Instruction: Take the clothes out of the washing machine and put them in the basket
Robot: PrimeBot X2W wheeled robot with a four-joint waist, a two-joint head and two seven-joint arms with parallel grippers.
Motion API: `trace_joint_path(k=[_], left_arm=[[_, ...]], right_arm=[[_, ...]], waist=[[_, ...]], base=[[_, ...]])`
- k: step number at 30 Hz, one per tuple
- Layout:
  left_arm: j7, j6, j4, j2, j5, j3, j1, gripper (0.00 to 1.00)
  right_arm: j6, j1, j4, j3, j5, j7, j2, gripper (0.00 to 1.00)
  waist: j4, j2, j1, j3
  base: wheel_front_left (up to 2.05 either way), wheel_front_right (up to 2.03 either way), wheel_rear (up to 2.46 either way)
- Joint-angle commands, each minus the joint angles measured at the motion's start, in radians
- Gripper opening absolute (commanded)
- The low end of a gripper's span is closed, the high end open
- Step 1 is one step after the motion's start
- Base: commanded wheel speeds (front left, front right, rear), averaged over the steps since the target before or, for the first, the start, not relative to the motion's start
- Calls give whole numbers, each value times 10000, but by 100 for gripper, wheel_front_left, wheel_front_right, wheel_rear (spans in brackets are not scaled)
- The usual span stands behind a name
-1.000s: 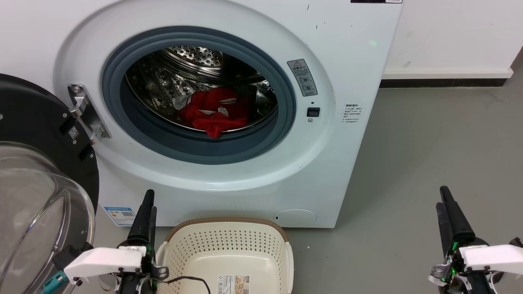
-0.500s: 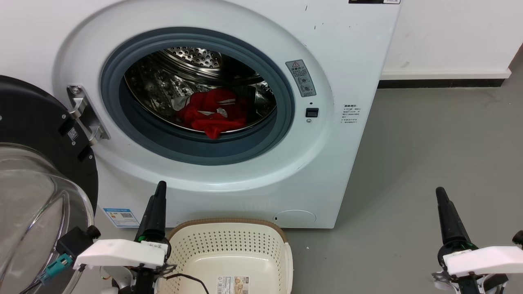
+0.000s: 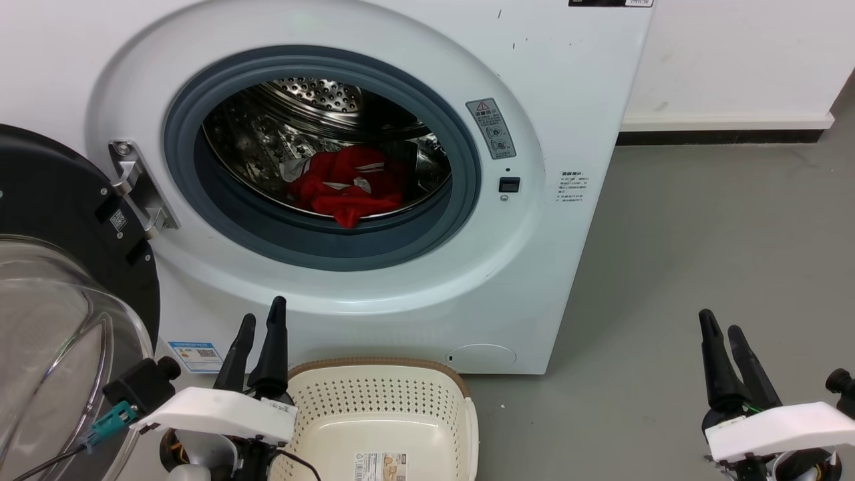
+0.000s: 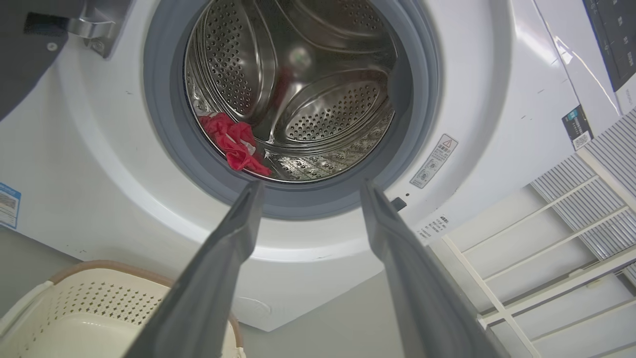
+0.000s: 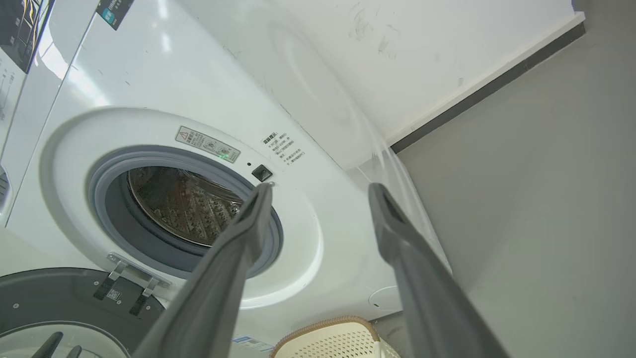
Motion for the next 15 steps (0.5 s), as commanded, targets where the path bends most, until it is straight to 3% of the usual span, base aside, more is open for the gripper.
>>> trace_joint_path(k=[1,15], left_arm=[[-99,44,-156,86,378,-45,-143,100],[-493,344,-102,272,2157,-360,-165,100]], right_arm=[[0,6,-215,12,-397,-74,-24,100],[0,200,-566,-5,-2307,-110,-24,100]], waist=[[-3,0,0,0],[-15,0,0,-8]], base=[[0,0,0],[0,0,0]])
